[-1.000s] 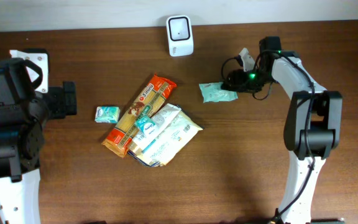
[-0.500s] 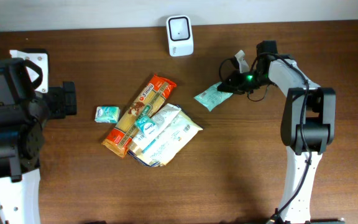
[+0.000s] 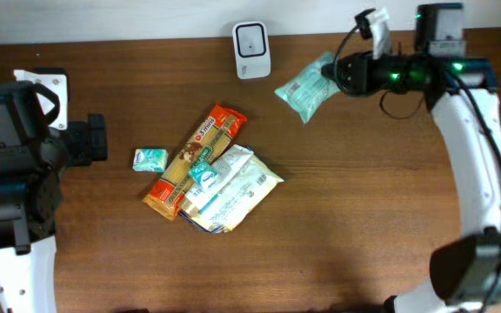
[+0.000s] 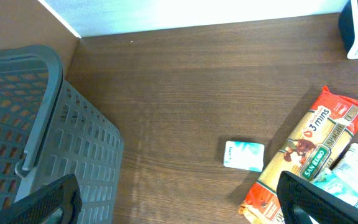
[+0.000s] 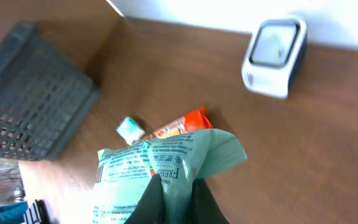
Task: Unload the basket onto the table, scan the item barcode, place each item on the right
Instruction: 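Lift the green wipes pack up to the white scanner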
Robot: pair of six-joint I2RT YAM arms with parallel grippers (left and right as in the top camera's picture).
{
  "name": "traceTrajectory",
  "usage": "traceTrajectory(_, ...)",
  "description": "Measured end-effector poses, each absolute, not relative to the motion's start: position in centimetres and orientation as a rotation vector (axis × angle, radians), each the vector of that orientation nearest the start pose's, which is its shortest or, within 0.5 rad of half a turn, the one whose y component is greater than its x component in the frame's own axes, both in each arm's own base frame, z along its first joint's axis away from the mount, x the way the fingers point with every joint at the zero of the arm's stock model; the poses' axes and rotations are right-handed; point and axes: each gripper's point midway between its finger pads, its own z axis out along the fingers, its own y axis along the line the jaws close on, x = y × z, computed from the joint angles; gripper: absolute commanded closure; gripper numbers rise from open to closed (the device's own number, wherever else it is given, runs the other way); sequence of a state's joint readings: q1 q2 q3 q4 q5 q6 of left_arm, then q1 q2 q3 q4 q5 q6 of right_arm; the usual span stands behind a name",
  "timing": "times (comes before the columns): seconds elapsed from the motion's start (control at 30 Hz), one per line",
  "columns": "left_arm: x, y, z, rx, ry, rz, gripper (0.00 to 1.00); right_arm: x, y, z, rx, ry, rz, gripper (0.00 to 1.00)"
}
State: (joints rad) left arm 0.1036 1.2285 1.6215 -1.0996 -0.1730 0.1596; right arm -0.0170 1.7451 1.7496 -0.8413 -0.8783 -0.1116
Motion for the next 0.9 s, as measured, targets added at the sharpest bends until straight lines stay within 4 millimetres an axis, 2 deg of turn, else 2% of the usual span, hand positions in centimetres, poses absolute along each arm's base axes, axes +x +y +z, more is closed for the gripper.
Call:
traceTrajectory(0.07,31.5,6.2,35.3,-0.027,2.287,0.335,0.01,43.3,12.6,30.5,-0.508,2.156,0.952,0.96)
traceTrajectory(0.13,31.5,6.3,35.4,-0.027,2.287,0.335,0.01,43.7,13.0,29.5,-0.508,2.193,0.883,0.96)
traceTrajectory(0.23,31.5,6.3,35.4,-0.027,2.287,0.335,0.01,44.8,15.3,27.9,-0.551,2.240,0.651,0.96)
traceTrajectory(0.33,31.5,6.3,35.4,-0.027,2.285,0.335,0.01,47.3,19.3,28.0,-0.587,2.154,0.313,0.96)
traceTrajectory(0.4,31.5,6.3,35.4,-0.027,2.287,0.335,0.01,49.1,21.2,28.3,-0.596,2.066,0.145,0.96)
traceTrajectory(0.43,31.5,6.2,35.3,-0.027,2.287,0.335,0.01,50.8,22.2,28.4,-0.611,1.987,0.020,0.96)
traceTrajectory(0.5,31.5,6.2,35.3,-0.027,2.288,0.335,0.01,53.1,23.4,27.9,-0.633,1.887,-0.152,0.96)
traceTrajectory(0.57,31.5,6.2,35.3,-0.028,2.287,0.335,0.01,55.6,24.0,28.0,-0.652,1.766,-0.296,0.96)
traceTrajectory(0.67,31.5,6.2,35.3,-0.028,2.287,0.335,0.01,58.5,24.3,26.7,-0.726,1.622,-0.520,0.96)
traceTrajectory(0.77,31.5,6.3,35.3,-0.027,2.287,0.335,0.01,60.2,24.8,25.7,-0.801,1.495,-0.673,0.96)
traceTrajectory(0.9,31.5,6.2,35.3,-0.027,2.287,0.334,0.01,61.4,25.8,24.3,-0.832,1.383,-0.745,0.96)
